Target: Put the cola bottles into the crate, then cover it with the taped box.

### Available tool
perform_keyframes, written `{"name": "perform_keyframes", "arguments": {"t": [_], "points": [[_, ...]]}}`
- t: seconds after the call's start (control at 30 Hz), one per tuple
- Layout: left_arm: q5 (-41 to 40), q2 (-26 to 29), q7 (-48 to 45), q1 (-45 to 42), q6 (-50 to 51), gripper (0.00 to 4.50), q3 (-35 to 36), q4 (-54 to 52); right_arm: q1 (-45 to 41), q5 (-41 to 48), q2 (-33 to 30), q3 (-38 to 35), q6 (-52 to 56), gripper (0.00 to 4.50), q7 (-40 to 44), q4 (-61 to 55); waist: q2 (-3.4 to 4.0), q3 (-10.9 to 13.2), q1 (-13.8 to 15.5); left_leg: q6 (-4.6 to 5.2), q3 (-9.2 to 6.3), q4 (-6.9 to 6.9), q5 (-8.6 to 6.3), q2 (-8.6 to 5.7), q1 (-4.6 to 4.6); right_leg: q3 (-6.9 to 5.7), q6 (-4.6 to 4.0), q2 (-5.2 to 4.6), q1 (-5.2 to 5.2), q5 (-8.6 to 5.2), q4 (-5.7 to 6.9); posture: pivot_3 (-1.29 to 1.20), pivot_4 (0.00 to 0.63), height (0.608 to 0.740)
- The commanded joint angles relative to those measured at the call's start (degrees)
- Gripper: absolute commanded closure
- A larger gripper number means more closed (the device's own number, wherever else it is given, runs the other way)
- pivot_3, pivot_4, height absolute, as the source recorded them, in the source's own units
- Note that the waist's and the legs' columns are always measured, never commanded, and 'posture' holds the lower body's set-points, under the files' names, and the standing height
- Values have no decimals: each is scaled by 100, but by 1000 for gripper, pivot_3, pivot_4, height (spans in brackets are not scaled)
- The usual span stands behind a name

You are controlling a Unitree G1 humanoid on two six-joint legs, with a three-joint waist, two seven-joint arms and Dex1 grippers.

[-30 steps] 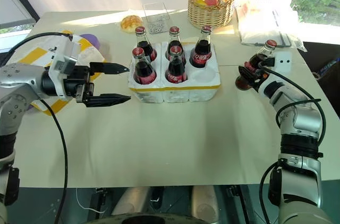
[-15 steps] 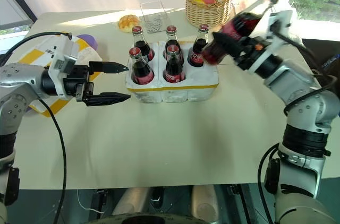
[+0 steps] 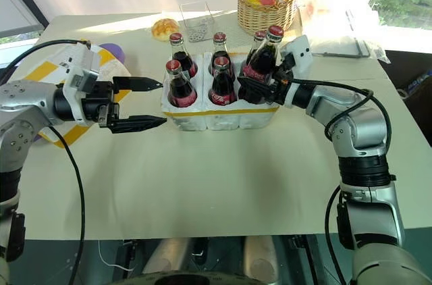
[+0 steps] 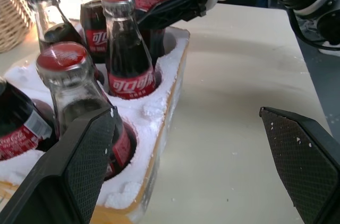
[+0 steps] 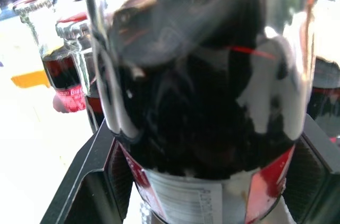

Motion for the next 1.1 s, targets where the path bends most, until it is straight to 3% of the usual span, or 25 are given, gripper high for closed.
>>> {"name": "perform_keyframes", "arguments": {"t": [0.03,0.4,0.67,0.77,0.8,0.97,1.1], "points": [[-111,105,44,18,3,0,256,-208,-120,-99,-168,-290,-123,1654,55,23,0,0,3,-1,0,0,0,0,0,0,-1,0,0,0,0,0,150,740],[-66,140,43,33,-44,0,247,-189,248,-44,-622,-500,77,1654,240,-460,-1,1,56,2,-2,12,-2,-3,-1,-1,-1,-2,7,1,-2,0,150,740],[-37,92,-4,-129,-66,0,148,-100,304,-533,-282,133,-36,1654,157,-58,-4,-1,54,3,-3,12,-2,-4,-2,-1,-1,-3,8,1,-3,0,150,740],[-29,78,-16,-179,-64,0,122,-75,187,-711,-59,215,-54,143,75,358,-8,-4,28,2,-2,14,-2,-4,0,-1,-1,-3,9,1,-1,0,150,740],[-29,80,-20,-187,-62,0,122,-73,140,-766,-9,210,-66,13,30,493,-19,-11,4,2,-2,14,-2,-2,7,-1,-1,-1,14,2,0,0,150,740],[-26,135,11,-106,-37,0,204,-123,42,-730,-34,-9,46,13,25,595,-27,-16,-41,-1,-4,34,0,4,13,-2,-6,5,29,5,2,0,150,740],[-25,371,121,299,-13,0,552,-320,233,-483,-541,-291,344,13,359,-21,-28,-17,15,0,-5,38,0,2,8,-2,-6,4,26,5,1,0,150,740]]}}
